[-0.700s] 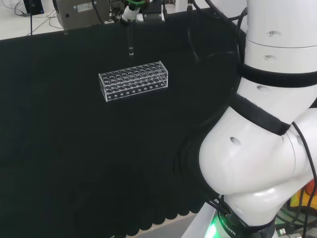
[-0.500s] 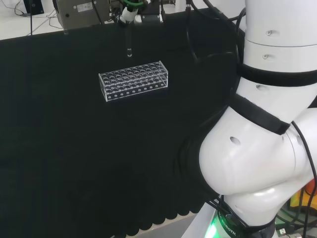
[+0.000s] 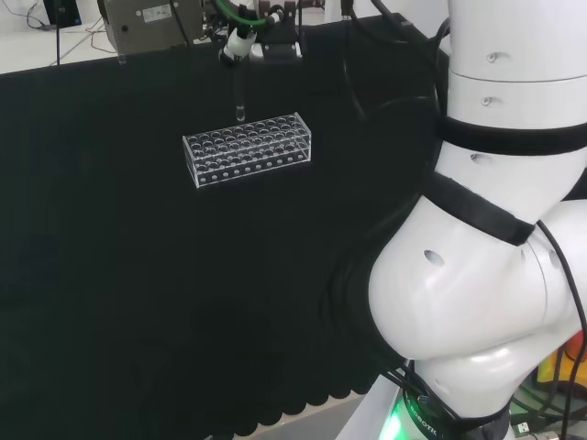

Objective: Put the test tube back in the rack.

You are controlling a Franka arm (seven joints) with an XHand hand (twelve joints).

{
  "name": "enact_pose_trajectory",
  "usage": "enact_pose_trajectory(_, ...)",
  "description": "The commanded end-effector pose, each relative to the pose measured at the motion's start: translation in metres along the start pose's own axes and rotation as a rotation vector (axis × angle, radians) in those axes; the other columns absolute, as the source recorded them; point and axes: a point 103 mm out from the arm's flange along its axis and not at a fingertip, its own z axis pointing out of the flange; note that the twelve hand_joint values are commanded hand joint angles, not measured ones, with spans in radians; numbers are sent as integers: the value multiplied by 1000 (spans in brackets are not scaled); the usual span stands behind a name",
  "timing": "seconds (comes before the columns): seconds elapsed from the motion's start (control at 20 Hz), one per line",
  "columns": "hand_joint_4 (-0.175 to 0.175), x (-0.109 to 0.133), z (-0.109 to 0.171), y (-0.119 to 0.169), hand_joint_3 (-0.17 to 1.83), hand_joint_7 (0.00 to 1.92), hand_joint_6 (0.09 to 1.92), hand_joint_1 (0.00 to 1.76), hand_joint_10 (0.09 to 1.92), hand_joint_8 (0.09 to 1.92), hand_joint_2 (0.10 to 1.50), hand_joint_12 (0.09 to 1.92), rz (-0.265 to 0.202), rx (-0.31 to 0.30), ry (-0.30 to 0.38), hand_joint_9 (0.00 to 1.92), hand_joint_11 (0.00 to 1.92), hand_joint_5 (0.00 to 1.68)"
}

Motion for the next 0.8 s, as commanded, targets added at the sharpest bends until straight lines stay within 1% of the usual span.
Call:
enact_pose_trajectory(0.05,-175,-4,12,3,-175,1406,87,1326,90,583,1046,738,10,16,20,1787,1540,1410)
enact_pose_trajectory(0.45,-175,-2,22,13,-175,1406,87,1326,87,583,1046,738,8,30,25,1788,1539,1410)
enact_pose_trajectory(0.8,-175,-5,27,17,-175,1406,87,1326,87,583,1046,737,16,40,24,1788,1538,1410)
